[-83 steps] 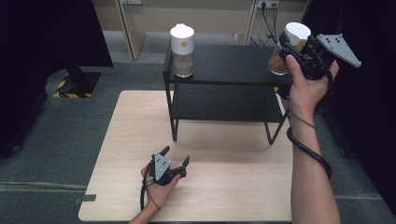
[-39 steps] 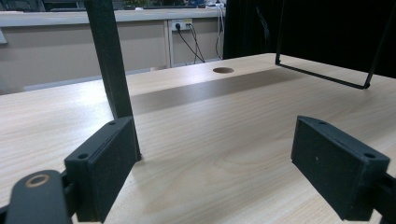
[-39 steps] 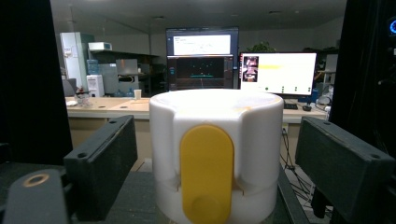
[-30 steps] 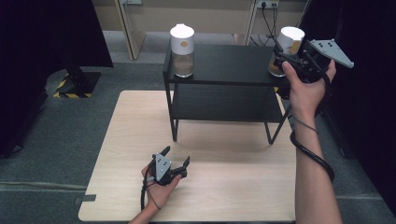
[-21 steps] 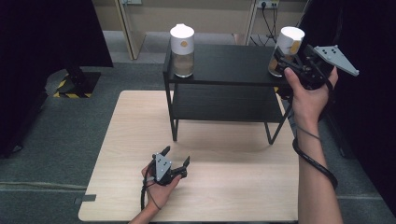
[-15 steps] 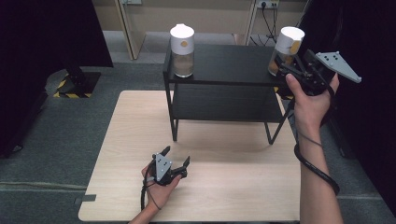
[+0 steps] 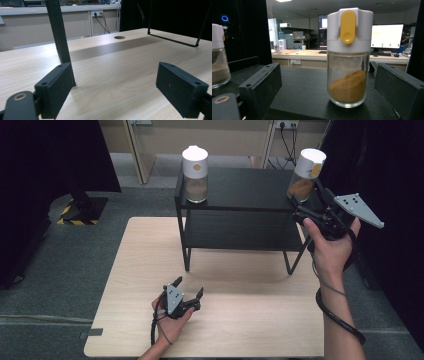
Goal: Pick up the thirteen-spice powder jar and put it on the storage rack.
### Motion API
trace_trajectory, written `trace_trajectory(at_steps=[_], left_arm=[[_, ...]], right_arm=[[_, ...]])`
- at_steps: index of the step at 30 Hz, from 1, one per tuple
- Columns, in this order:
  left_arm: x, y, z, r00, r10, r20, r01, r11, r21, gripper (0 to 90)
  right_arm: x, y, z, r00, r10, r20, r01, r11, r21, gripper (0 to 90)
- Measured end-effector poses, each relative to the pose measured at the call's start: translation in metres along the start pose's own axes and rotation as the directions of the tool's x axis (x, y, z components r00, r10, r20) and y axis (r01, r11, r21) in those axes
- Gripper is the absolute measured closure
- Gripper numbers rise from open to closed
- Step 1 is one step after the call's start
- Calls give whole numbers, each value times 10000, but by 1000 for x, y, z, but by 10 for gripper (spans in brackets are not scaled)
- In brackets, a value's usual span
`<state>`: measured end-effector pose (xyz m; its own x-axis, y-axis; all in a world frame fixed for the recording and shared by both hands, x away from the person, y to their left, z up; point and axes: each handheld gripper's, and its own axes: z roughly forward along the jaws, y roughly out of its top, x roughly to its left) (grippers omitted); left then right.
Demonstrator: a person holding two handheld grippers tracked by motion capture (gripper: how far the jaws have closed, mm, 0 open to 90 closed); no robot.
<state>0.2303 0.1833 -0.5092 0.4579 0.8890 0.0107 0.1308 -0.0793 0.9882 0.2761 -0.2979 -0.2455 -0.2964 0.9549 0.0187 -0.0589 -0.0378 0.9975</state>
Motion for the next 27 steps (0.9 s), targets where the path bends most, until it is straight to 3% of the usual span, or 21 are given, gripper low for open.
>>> trace_trajectory(at_steps=[27], left_arm=[[-1,0,0,10000,32,-4,-32,10000,7,139]], right_arm=[[4,-41,-27,9995,25,-326,-11,9991,431,74]])
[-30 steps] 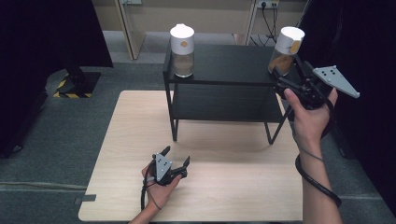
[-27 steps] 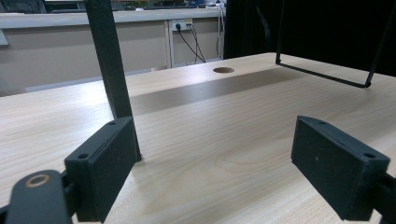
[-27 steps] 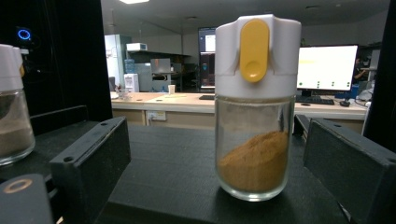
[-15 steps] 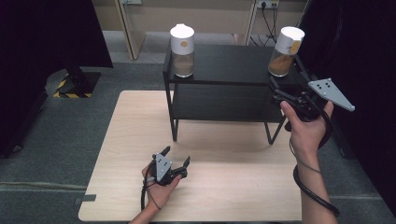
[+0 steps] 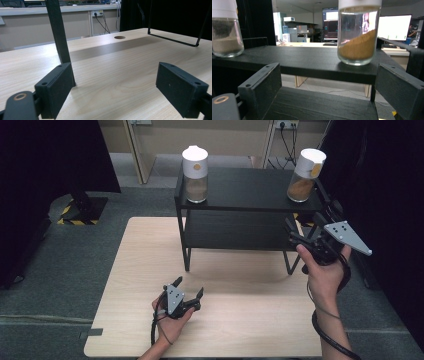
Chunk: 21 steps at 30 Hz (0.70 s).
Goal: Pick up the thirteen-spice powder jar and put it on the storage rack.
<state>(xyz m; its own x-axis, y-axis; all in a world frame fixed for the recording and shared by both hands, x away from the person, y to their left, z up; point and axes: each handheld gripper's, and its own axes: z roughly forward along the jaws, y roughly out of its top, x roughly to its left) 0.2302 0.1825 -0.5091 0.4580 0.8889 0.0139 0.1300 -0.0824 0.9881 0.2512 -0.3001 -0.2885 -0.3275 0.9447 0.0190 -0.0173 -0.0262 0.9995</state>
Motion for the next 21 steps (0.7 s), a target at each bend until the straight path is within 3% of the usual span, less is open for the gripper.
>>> trace_trajectory(at_steps=[21], left_arm=[[0,0,0,10000,11,-2,-11,10000,-12,139]], right_arm=[[4,-40,-14,9997,-81,-226,95,9978,659,74]])
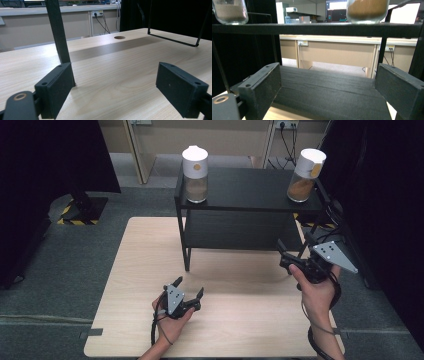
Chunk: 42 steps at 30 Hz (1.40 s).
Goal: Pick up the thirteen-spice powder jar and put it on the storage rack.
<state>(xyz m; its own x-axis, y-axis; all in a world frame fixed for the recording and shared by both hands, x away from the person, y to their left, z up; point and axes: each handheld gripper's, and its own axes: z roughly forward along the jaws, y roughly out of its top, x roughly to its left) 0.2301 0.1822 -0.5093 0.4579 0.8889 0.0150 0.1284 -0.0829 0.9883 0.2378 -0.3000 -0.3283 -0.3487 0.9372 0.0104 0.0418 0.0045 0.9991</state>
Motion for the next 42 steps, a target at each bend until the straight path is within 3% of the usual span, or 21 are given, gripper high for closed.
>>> trace_trajectory(at_steps=[42], left_arm=[[-2,-1,0,10000,48,-33,-48,10000,-48,140]], right_arm=[[-7,-89,-23,9985,538,-125,-517,9904,1278,72]])
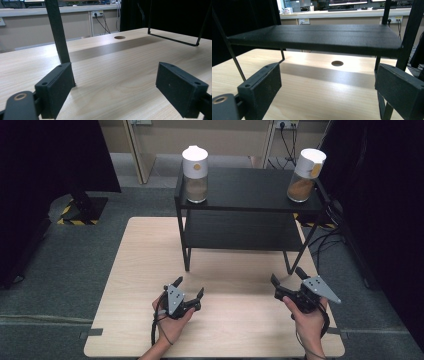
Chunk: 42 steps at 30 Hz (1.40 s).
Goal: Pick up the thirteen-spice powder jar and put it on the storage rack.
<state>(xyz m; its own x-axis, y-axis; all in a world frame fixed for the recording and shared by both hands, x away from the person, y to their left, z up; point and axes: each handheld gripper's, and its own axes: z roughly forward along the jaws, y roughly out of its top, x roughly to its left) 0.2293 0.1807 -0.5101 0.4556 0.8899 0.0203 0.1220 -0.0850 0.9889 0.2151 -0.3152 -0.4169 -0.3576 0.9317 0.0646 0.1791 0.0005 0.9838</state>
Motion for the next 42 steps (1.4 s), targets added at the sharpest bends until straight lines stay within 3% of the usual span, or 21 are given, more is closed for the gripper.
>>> trace_trajectory(at_steps=[14,42], left_arm=[[0,0,0,10000,24,-10,-24,10000,-3,141],[-1,0,0,10000,25,-10,-25,10000,-2,141]], right_arm=[[1,-31,-1,10000,16,-86,-9,9969,791,72],[4,-67,-10,9998,103,188,-124,9933,1146,72]])
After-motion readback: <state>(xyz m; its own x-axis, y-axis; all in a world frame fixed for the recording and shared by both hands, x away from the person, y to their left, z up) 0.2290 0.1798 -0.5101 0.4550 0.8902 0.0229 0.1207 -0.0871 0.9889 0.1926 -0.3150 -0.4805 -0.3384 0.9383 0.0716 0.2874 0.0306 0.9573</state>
